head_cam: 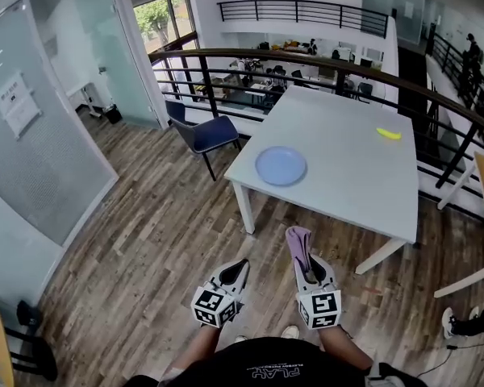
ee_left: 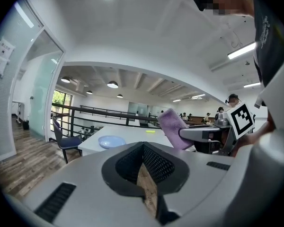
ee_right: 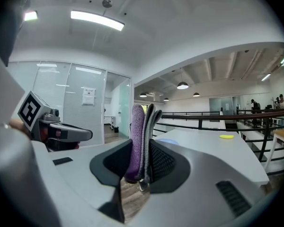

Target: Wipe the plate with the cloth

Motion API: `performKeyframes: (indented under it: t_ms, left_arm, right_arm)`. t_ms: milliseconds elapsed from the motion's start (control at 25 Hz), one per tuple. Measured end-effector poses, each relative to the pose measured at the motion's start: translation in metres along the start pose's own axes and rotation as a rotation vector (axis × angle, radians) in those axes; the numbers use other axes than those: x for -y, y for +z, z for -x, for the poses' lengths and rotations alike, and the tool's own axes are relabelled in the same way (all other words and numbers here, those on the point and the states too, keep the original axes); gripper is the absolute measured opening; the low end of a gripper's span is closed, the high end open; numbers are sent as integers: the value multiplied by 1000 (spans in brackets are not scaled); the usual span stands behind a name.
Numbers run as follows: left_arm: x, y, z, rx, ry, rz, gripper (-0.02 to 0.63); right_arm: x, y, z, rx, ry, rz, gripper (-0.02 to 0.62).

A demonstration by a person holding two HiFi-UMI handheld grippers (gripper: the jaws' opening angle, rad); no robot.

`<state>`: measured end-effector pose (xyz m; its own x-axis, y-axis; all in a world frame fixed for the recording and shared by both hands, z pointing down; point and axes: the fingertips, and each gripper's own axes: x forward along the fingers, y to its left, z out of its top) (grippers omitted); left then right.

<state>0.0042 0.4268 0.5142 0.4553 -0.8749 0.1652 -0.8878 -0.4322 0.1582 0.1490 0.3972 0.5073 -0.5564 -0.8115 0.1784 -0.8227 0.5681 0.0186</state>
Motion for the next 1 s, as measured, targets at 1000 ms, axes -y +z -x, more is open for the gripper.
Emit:
performKeyframes:
  t_ms: [1000]
  left_arm:
    - [-28,24,-93,7,3,20,11]
  right_arm:
    - [42,32,-68,29,99,64,103]
